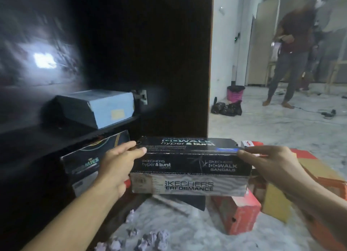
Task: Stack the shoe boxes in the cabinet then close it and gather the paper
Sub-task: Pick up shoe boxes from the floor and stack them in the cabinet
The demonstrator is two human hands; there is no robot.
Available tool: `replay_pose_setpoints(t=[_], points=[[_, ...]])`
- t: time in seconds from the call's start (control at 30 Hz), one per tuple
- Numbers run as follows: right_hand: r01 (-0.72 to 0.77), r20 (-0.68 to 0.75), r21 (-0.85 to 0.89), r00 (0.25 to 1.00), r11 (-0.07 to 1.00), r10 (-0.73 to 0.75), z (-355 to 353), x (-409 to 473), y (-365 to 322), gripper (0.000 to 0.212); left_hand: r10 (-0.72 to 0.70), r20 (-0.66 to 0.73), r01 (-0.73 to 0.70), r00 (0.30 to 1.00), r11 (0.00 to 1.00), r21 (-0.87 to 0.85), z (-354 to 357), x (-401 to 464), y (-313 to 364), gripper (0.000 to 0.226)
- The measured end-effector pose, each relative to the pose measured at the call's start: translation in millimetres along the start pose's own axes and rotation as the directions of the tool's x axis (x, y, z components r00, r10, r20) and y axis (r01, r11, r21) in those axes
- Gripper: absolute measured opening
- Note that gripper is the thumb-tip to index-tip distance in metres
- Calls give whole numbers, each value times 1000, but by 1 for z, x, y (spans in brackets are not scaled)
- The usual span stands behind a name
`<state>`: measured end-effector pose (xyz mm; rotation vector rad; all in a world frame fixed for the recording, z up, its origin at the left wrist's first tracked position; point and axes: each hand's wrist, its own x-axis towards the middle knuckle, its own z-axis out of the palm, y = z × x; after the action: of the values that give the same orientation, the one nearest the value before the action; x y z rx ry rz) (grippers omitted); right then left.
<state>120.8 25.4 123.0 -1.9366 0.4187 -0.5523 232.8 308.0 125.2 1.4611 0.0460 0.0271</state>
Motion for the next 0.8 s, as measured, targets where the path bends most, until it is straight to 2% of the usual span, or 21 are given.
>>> replay_pose_setpoints(t=[0.1, 0.27, 0.37, 0.47, 0.57, 0.63, 0.8], points=[[71, 3, 71, 997, 995, -71, 21, 18, -31, 25, 88, -60, -90, 994, 995, -38, -20, 13, 34, 40], [212, -37, 183, 977, 960, -209, 53, 49, -88, 30, 229, -117, -234, 966, 972, -31, -46, 45, 96, 42], [281, -50, 243, 959, 928, -277, 76, 67, -116, 27, 267, -113, -267, 957, 964, 16, -61, 73, 131, 40], [338, -66, 274, 941, 900, -333, 104, 82, -138, 4, 301, -149, -288, 942, 952, 104, -75, 106, 157, 35], [361, -74, 274, 932, 891, -355, 136, 102, -153, 24, 315, -171, -292, 933, 945, 148, -89, 139, 173, 34], [365, -70, 254, 931, 896, -359, 158, 111, -162, 29, 315, -190, -288, 930, 945, 157, -98, 159, 178, 34], [426, -110, 216, 905, 879, -412, 202, 136, -174, 9, 329, -284, -297, 900, 943, 150, -114, 203, 183, 36]])
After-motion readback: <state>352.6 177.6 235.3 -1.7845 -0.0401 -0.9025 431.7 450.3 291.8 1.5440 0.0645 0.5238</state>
